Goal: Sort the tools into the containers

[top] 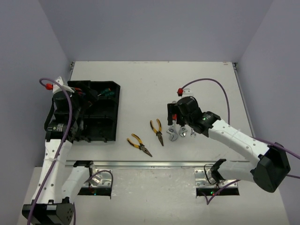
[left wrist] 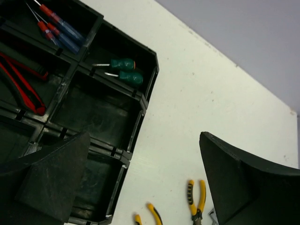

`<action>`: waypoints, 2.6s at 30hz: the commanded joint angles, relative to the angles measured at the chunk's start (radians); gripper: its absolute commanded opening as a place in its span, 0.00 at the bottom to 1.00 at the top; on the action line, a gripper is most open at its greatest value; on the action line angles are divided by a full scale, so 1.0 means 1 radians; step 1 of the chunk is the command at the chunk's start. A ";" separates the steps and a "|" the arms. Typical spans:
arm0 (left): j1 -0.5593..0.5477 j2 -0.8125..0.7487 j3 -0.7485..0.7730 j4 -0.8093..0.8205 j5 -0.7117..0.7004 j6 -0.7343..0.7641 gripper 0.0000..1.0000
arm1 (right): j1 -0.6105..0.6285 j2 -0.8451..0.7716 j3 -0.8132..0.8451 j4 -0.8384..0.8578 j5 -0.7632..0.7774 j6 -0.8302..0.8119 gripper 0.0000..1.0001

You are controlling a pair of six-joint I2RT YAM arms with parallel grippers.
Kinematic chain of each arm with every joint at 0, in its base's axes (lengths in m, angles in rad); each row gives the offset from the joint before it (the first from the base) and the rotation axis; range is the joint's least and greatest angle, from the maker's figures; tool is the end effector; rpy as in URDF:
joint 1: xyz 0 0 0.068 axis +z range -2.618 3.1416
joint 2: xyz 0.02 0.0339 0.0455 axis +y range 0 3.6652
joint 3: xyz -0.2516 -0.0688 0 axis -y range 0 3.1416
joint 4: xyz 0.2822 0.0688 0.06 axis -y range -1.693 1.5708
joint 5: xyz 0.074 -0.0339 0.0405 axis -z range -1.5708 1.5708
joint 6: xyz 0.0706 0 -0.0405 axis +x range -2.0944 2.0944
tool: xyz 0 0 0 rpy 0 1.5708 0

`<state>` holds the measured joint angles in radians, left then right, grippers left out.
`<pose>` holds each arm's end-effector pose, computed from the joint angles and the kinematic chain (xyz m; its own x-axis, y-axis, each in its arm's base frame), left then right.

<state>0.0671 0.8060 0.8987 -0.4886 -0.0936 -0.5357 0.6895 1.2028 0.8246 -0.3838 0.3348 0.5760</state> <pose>0.2533 0.0236 0.3253 -0.2529 -0.5263 -0.8118 -0.3278 0.8361 -0.4400 0.2583 0.1829 0.2027 -0.6741 0.1110 -0.7303 -0.0599 0.9772 0.2038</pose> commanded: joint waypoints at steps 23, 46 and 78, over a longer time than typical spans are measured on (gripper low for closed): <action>-0.196 -0.153 -0.118 0.024 0.035 0.178 1.00 | -0.033 0.332 0.246 -0.159 -0.186 -0.042 0.60; -0.207 -0.138 -0.124 0.030 0.052 0.177 1.00 | 0.131 0.840 0.557 -0.120 -0.219 -0.233 0.32; -0.265 -0.036 -0.511 1.066 0.802 -0.318 1.00 | 0.131 -0.043 0.016 0.393 -0.956 -0.493 0.00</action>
<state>-0.1567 0.7463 0.3946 0.2417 0.6389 -0.7607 0.8150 1.2190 0.8179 -0.0846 -0.4325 0.1070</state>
